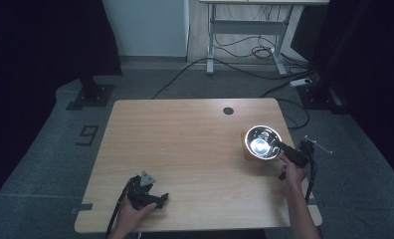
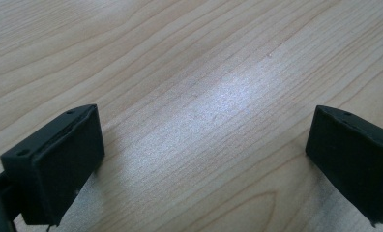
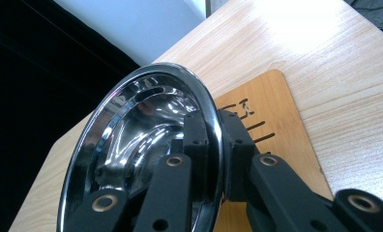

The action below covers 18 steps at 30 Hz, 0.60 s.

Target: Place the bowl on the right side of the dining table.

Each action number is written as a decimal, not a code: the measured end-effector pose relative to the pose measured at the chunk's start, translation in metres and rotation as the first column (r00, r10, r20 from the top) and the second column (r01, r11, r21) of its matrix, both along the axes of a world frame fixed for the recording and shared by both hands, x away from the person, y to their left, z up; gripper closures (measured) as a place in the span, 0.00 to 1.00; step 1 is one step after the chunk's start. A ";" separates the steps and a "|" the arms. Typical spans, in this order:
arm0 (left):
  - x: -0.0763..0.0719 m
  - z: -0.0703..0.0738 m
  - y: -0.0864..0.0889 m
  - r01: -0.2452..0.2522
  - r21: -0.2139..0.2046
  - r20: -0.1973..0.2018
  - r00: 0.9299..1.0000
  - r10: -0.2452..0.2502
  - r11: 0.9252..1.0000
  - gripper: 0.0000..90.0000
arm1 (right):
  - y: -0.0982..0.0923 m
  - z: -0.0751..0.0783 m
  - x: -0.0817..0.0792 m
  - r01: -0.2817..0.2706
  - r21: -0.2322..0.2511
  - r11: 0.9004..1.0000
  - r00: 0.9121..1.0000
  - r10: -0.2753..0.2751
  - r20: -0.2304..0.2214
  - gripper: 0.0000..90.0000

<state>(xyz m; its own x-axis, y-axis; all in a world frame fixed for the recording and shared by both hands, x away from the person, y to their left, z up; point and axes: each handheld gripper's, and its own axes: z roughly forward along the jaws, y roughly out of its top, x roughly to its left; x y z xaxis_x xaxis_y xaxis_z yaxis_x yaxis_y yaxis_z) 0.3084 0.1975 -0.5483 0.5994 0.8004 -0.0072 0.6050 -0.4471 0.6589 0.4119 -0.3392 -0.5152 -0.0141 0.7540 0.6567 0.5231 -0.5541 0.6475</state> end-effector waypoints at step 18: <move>0.000 0.000 0.000 0.000 0.000 0.000 1.000 0.000 1.000 0.00 | -0.004 -0.006 0.013 0.022 -0.022 1.000 1.000 -0.023 -0.007 0.92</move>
